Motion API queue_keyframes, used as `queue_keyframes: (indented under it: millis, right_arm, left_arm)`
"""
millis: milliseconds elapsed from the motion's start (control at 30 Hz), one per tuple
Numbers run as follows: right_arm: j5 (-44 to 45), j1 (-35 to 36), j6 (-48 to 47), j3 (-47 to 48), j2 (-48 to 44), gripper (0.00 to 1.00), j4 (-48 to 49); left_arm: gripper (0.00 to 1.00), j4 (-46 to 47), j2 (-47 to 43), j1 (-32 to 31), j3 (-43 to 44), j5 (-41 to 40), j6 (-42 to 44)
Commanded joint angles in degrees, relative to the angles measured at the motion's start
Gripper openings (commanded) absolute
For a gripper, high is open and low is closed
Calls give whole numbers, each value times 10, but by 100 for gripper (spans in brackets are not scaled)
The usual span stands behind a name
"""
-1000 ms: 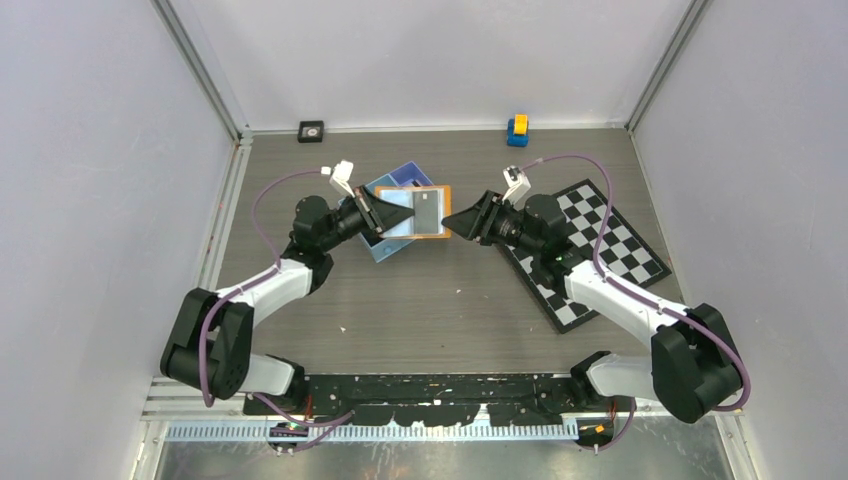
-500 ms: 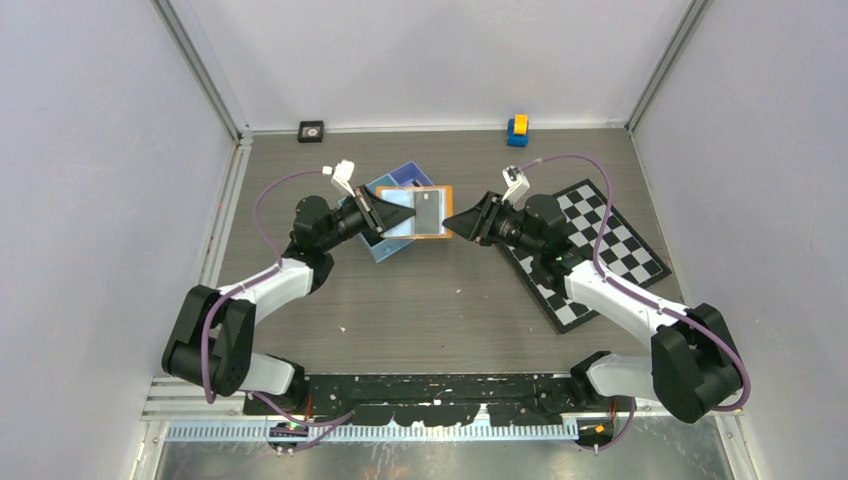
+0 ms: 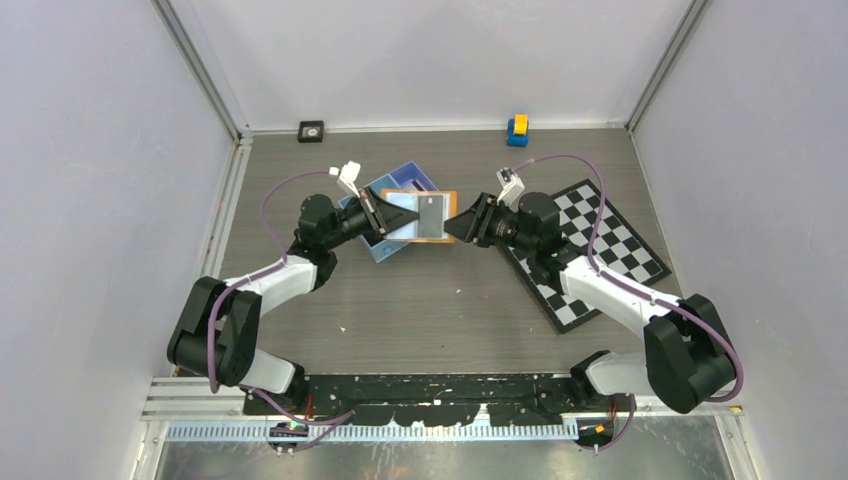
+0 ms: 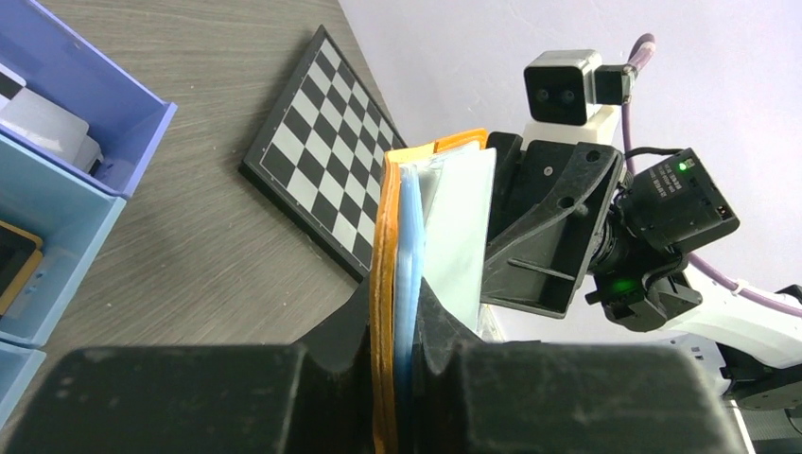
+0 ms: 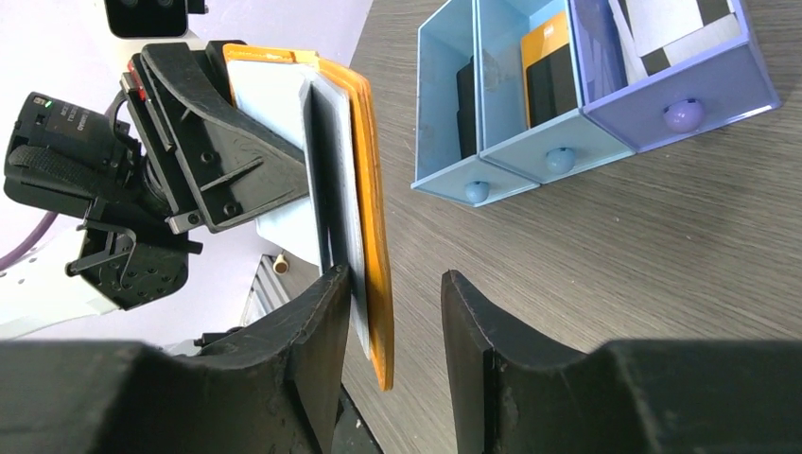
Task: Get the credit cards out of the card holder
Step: Remove the credit card from the card holder.
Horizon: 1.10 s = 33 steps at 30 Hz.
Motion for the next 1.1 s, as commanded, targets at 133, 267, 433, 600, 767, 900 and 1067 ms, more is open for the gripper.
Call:
queue_keyframes:
  millis: [133,267,433,600,767,900,1067]
  right_arm:
    - [-46,18,0,27,13,43,52]
    - [-46,23,-5,36,20,36,41]
    - [-15,25,-22,46,19,17,-3]
    - [86,30,-58,67,3,1,-102]
    - [99,43,-70,75,7,1,-113]
    - [186,91,-118,111,13,0,-186]
    - [272,128,-146,133,21,1,-229]
  left_arm:
    - [2,-63,6,-26,52,-7,54]
    - [11,-69,12,-31,60,-4,58]
    - [41,-81,4,-37,62,-3,66]
    - [65,-115,-17,-38,59,-21,89]
    - [74,-142,-13,-60,72,-36,118]
    - [73,-153,0,-69,84,-33,123]
    - [87,-156,16,-83,92,-32,128]
